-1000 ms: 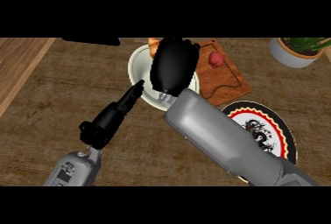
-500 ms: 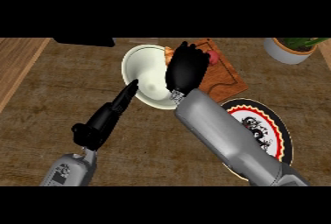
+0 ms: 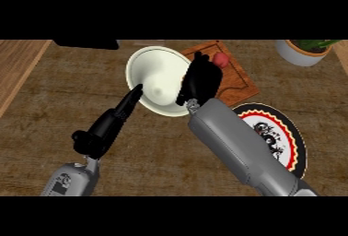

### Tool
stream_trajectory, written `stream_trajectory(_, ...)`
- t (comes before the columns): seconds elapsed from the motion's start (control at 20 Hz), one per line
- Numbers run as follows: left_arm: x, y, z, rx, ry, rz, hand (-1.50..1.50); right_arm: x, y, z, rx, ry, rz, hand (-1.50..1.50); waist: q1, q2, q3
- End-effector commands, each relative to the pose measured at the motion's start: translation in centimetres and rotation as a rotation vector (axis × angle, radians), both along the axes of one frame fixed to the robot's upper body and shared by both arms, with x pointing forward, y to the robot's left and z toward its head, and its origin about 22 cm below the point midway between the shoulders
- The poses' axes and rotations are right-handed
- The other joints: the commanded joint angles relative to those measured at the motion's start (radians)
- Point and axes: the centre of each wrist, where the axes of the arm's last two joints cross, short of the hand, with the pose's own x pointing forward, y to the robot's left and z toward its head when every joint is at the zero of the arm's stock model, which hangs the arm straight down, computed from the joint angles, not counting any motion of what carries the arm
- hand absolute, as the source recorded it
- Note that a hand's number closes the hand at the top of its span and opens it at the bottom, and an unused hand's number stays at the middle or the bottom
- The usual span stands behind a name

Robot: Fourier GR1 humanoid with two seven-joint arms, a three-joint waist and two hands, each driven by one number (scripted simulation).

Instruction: Pick the croissant from the plate and place it in the bowl

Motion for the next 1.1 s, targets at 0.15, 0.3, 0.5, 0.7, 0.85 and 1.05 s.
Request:
stream_trajectory(0.15,0.0,0.3,0.2,0.015,0.010,0.027,0.00,-0.4,1.0,0.7,0.211,-0.206,-0.161,-1.50,-0.034,-0.009,-0.001)
stream_trajectory(0.3,-0.5,1.9,-0.3,0.008,0.025,0.058,0.00,-0.1,0.7,2.5,0.286,-0.318,-0.198,-1.50,-0.054,-0.020,-0.001)
stream_trajectory(0.5,-0.6,1.2,-0.5,-0.007,0.022,0.084,0.00,-0.2,-0.7,2.7,0.388,-0.391,-0.262,-1.50,-0.081,-0.024,-0.001)
stream_trajectory(0.7,-1.1,1.7,-0.9,0.004,0.049,0.088,0.00,-1.5,-2.2,2.0,0.450,-0.431,-0.302,-1.50,-0.109,-0.033,-0.001)
stream_trajectory(0.85,-1.7,2.6,-1.1,0.000,0.056,0.126,0.00,-3.0,-5.0,-0.2,0.484,-0.495,-0.348,-1.50,-0.139,-0.039,0.000)
stream_trajectory(1.05,-2.4,3.8,-1.6,0.017,0.062,0.148,0.00,-6.8,-7.0,-2.1,0.504,-0.545,-0.365,-1.50,-0.152,-0.042,-0.001)
